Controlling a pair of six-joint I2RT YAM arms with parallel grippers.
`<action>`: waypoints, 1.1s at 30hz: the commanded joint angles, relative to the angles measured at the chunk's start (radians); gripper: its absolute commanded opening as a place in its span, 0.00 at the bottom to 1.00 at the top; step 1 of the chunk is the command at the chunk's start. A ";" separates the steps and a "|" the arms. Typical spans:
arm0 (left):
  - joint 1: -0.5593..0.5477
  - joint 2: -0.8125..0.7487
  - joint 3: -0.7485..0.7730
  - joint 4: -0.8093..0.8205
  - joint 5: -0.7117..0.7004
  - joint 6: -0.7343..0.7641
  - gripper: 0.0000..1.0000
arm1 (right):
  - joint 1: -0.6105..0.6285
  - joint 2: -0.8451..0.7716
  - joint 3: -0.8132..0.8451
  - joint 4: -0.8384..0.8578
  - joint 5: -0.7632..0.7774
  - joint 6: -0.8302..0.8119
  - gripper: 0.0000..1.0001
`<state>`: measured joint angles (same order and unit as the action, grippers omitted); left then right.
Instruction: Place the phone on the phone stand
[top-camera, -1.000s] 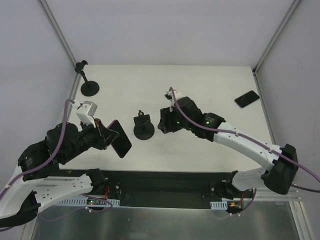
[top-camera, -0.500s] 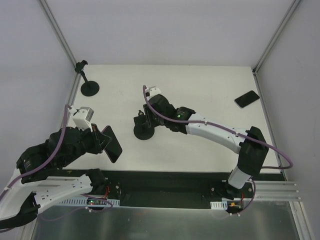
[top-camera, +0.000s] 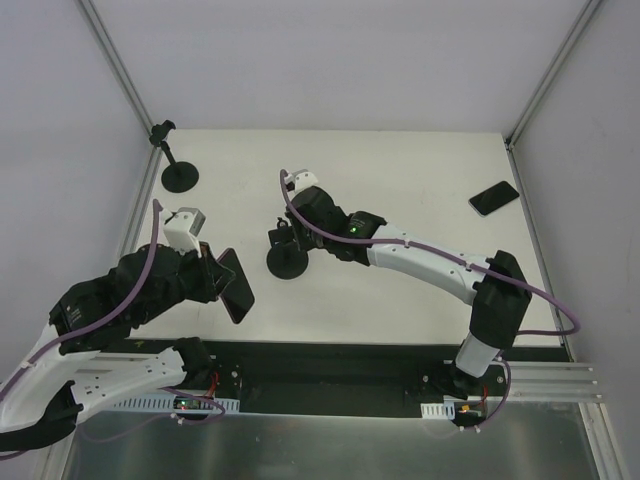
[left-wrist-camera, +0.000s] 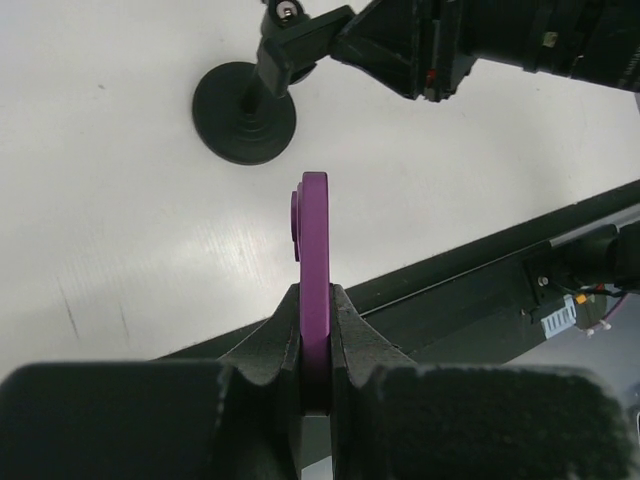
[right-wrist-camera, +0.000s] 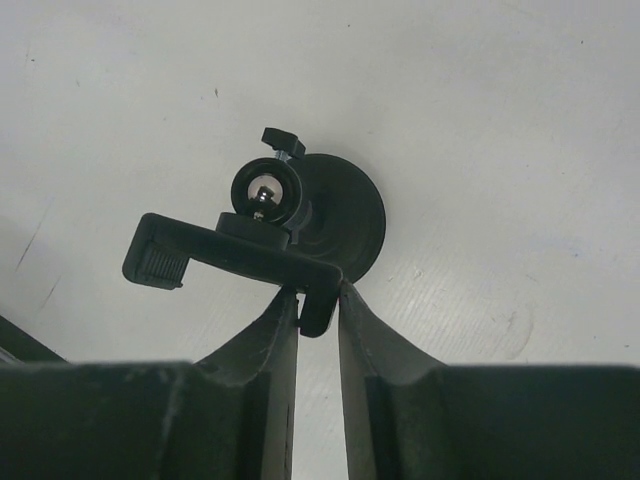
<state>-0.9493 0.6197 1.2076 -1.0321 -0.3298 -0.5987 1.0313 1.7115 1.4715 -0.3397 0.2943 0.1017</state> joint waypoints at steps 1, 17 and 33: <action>-0.003 0.038 -0.016 0.173 0.102 0.033 0.00 | 0.001 -0.058 -0.016 0.008 -0.027 -0.075 0.01; -0.003 0.190 -0.146 0.954 0.610 0.410 0.00 | -0.192 -0.408 -0.350 0.094 -0.579 -0.410 0.01; -0.002 0.491 -0.112 1.193 1.117 0.729 0.00 | -0.318 -0.374 -0.310 0.016 -1.014 -0.560 0.00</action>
<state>-0.9493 1.0924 1.0260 0.0559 0.6468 -0.0010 0.7425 1.3468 1.0992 -0.3645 -0.5308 -0.4358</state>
